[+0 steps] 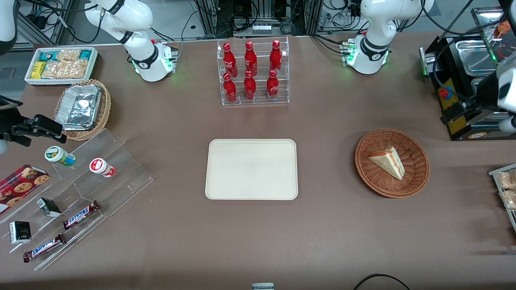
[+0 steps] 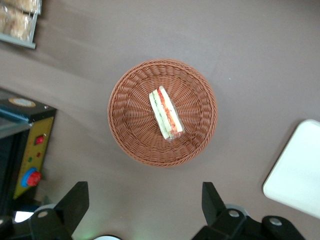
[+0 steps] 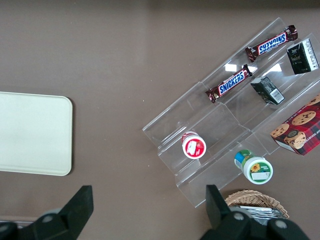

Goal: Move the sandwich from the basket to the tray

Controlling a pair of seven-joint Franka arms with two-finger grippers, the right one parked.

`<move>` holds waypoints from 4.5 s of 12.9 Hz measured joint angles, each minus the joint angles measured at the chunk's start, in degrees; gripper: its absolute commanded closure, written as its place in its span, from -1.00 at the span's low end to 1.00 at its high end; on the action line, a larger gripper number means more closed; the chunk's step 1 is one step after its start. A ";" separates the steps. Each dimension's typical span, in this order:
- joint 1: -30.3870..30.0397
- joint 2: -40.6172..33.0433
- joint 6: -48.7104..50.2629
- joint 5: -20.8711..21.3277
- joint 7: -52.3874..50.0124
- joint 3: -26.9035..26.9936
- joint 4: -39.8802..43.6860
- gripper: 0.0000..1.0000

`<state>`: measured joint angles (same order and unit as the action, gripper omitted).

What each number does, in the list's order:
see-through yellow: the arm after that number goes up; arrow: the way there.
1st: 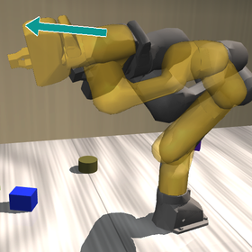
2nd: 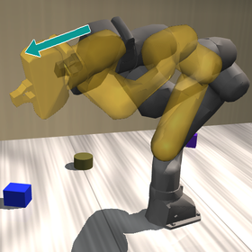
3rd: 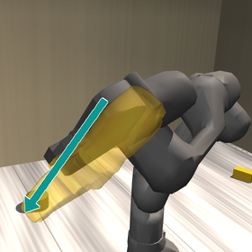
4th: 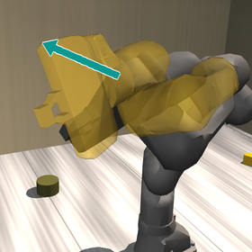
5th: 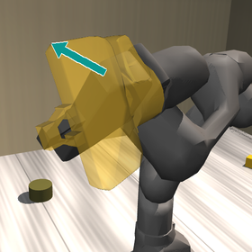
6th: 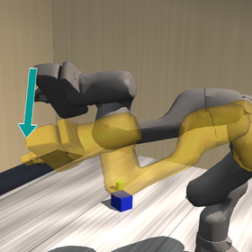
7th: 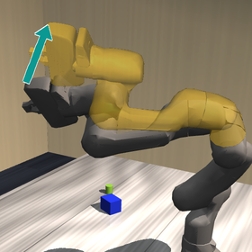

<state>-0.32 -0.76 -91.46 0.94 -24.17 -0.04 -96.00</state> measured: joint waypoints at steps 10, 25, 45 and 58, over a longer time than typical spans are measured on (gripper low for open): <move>3.58 7.76 -27.71 0.30 -24.83 -0.67 -19.93 -1.00; 3.29 10.79 -50.75 4.77 -36.22 -0.38 -35.48 -1.00; 18.34 5.23 -20.99 8.37 -39.64 -1.53 -12.79 0.92; 41.55 32.05 -32.28 8.61 -37.10 -1.65 5.36 0.88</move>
<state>41.22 31.29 -123.74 9.55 -61.28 -1.69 -90.63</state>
